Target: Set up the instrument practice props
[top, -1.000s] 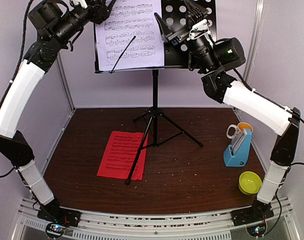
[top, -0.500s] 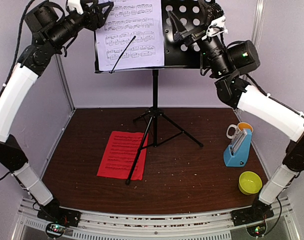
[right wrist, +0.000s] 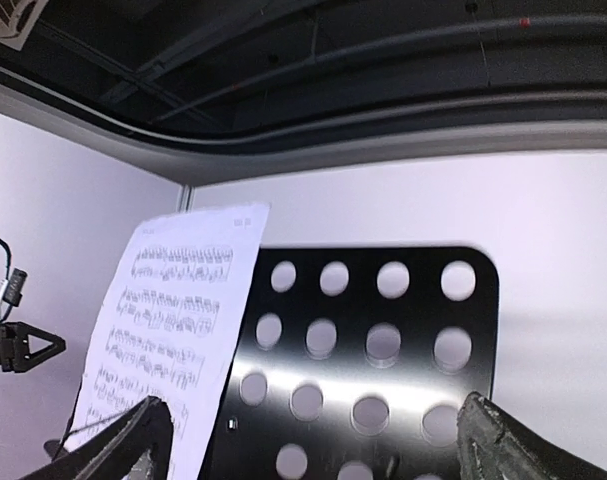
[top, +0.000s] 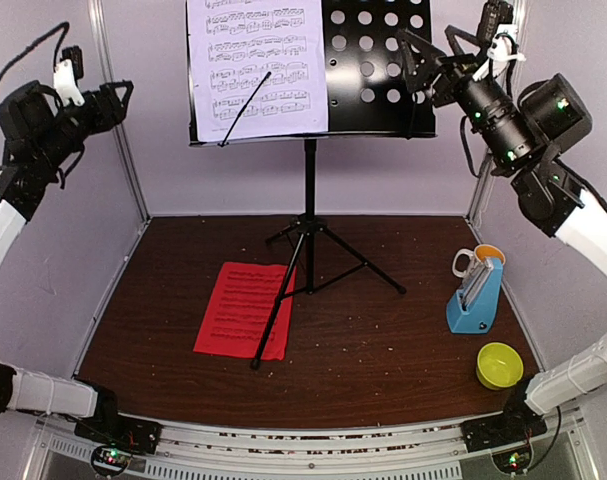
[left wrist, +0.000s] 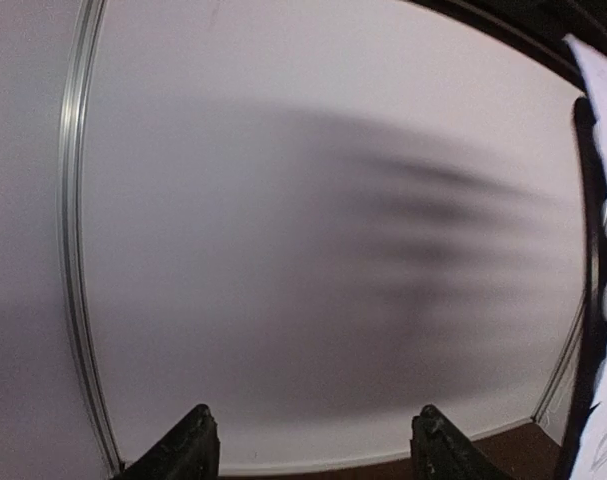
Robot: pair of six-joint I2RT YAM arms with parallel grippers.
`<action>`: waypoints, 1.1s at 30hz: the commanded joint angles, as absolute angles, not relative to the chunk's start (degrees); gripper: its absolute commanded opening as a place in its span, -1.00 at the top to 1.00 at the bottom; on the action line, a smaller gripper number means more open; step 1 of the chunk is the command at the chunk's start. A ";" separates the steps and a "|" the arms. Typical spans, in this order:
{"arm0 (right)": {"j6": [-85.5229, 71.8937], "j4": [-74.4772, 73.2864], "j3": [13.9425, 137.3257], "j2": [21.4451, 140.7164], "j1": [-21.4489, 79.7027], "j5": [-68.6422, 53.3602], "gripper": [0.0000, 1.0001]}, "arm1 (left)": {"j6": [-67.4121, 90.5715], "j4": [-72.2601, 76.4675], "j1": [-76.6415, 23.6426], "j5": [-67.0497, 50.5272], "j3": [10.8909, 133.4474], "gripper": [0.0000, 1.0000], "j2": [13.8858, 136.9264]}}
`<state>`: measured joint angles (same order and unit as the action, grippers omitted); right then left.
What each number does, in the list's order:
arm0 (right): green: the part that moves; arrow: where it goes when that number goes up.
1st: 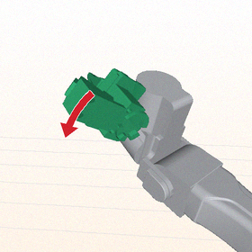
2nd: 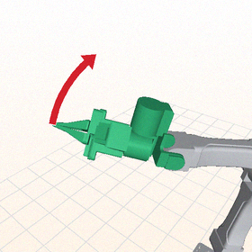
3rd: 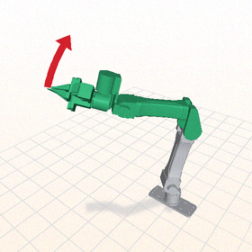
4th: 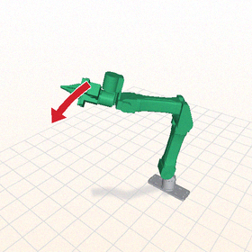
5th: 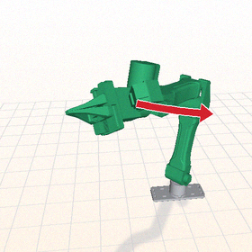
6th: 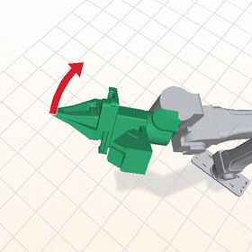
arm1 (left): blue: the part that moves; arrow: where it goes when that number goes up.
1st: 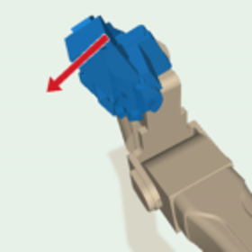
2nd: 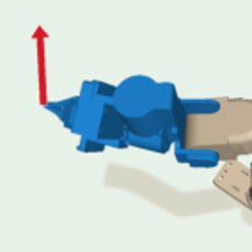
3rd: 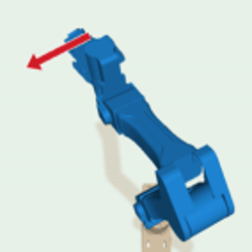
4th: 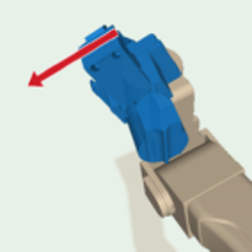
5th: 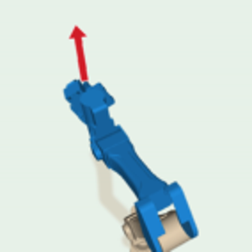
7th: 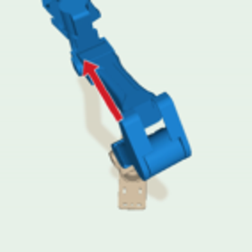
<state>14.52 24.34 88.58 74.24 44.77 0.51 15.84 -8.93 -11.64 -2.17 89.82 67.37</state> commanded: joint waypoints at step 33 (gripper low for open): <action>-51.72 32.61 34.83 78.14 47.89 -3.88 -0.97 | 31.77 -2.47 -7.47 -13.08 41.13 -0.29 73.74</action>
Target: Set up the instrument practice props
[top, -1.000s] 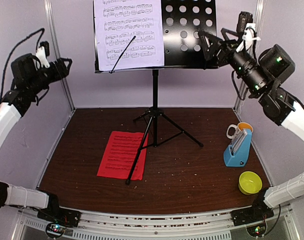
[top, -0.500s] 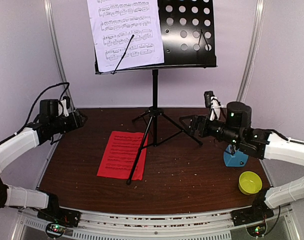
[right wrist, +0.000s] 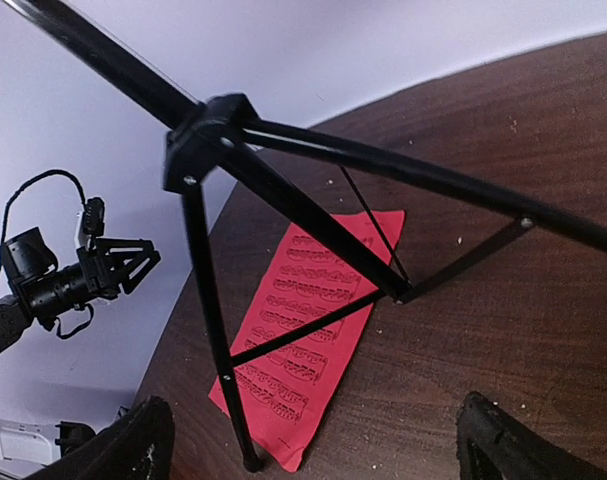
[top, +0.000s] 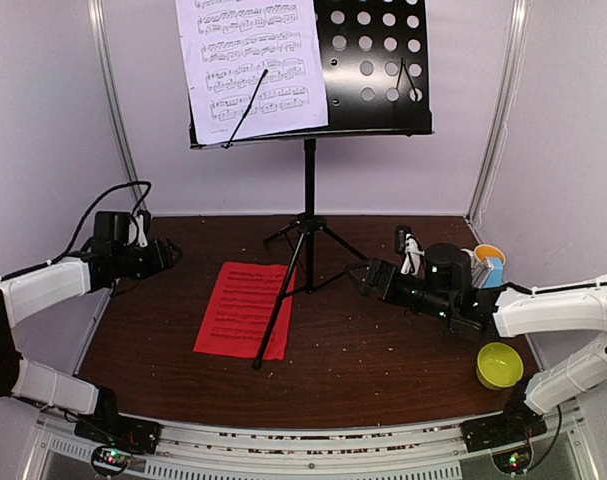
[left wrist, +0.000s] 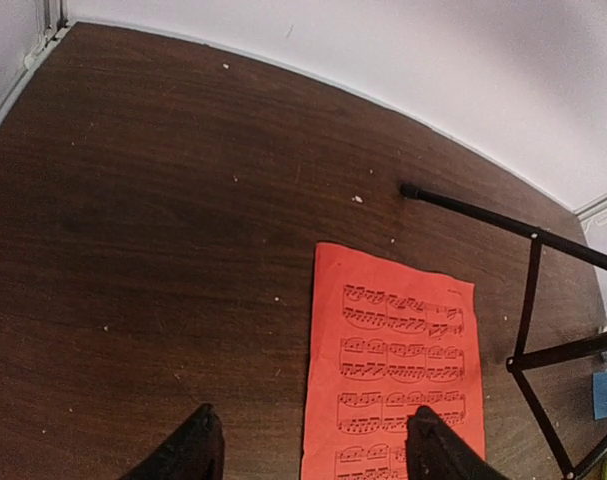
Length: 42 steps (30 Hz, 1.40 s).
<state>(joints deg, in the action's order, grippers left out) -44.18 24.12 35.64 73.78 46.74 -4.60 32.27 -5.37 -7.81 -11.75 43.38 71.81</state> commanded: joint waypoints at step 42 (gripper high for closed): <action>-80.59 49.15 39.85 116.37 50.76 -14.75 -0.04 | 41.03 17.43 -28.32 -19.57 40.43 0.33 105.24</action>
